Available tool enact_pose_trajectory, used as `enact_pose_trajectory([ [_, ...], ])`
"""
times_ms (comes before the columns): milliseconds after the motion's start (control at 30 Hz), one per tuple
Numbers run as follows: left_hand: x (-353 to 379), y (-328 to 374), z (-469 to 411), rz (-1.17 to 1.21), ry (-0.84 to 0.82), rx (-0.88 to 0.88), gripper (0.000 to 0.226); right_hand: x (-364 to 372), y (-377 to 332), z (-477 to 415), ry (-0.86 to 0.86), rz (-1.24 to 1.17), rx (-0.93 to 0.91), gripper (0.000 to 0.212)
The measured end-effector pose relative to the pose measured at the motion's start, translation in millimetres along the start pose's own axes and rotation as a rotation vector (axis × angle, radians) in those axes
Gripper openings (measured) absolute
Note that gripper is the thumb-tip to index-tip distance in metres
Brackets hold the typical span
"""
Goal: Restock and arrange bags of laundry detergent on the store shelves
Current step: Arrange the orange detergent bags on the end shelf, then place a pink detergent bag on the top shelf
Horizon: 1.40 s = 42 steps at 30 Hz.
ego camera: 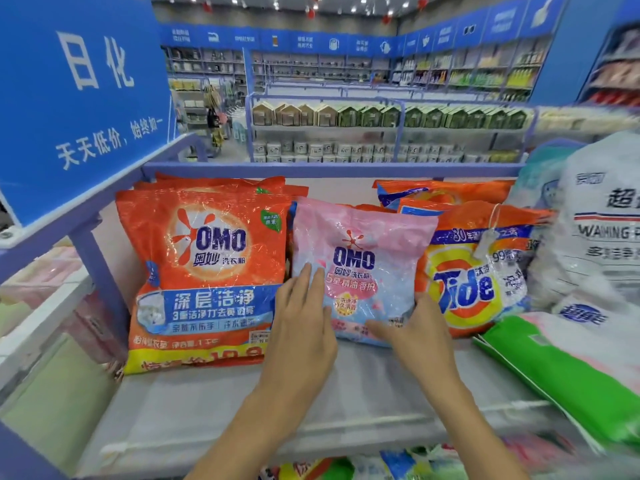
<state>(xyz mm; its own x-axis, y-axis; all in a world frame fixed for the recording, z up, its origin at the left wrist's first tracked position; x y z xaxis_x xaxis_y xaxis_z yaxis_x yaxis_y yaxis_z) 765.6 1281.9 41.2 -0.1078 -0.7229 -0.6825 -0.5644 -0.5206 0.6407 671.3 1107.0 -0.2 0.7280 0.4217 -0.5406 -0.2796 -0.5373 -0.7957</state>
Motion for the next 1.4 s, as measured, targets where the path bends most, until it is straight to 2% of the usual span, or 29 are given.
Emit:
enact_pose_trajectory([
  [133,20,-20,-9,0.024,-0.099,-0.177,0.073,-3,13,1,-0.048,-0.08,0.066,0.067],
  [333,34,-32,-13,0.137,-0.161,-0.22,0.081,10,22,11,-0.289,-0.43,0.214,0.04],
  [433,30,-35,-11,0.186,-0.142,-0.248,0.085,6,16,12,-0.296,-0.509,0.121,0.03],
  [567,20,-29,-5,0.28,-0.096,-0.284,0.078,-3,8,11,-0.284,-0.644,0.037,0.029],
  [700,16,-29,7,0.421,-0.198,-0.436,0.11,-28,8,6,-0.217,-0.755,0.043,0.029],
  [733,13,-26,10,0.462,-0.24,-0.454,0.106,-36,9,6,-0.211,-0.774,0.042,0.029],
  [833,-3,-11,20,0.537,-0.356,-0.453,0.064,-63,3,9,-0.211,-0.774,-0.004,0.022],
  [867,-6,-5,24,0.549,-0.415,-0.451,0.056,-71,0,12,-0.22,-0.762,-0.032,0.019],
  [900,-6,0,31,0.579,-0.489,-0.444,0.053,-78,-3,17,-0.234,-0.742,-0.054,0.018],
  [967,0,10,49,0.729,-0.593,-0.428,0.062,-87,-6,31,-0.263,-0.706,-0.098,0.014],
  [1033,6,11,68,0.864,-0.561,-0.433,0.073,-93,-8,48,-0.289,-0.699,-0.125,0.012],
  [1100,7,13,85,0.932,-0.501,-0.418,0.071,-97,-5,66,-0.287,-0.684,-0.099,0.013],
  [1233,4,25,121,1.005,-0.388,-0.437,0.045,-116,10,104,-0.25,-0.648,0.03,0.016],
  [1300,7,34,140,1.014,-0.374,-0.462,0.031,-129,22,127,-0.253,-0.623,0.094,0.029],
  [1400,20,60,167,0.984,-0.433,-0.46,0.035,-159,45,165,-0.219,-0.543,0.179,0.051],
])
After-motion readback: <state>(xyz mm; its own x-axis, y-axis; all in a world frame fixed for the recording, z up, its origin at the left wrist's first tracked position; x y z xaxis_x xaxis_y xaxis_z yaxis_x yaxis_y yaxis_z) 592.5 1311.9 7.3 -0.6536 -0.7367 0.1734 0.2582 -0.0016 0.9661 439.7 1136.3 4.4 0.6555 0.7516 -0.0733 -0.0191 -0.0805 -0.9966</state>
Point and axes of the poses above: each hand's wrist, its own z-axis away from the middle knuckle, its own x-axis out of the palm, y = z × x, the point moved 8 cm from there along -z, towards the middle knuckle, and after that the axes turned 8 degrees about -x, right-handed, at the moved point
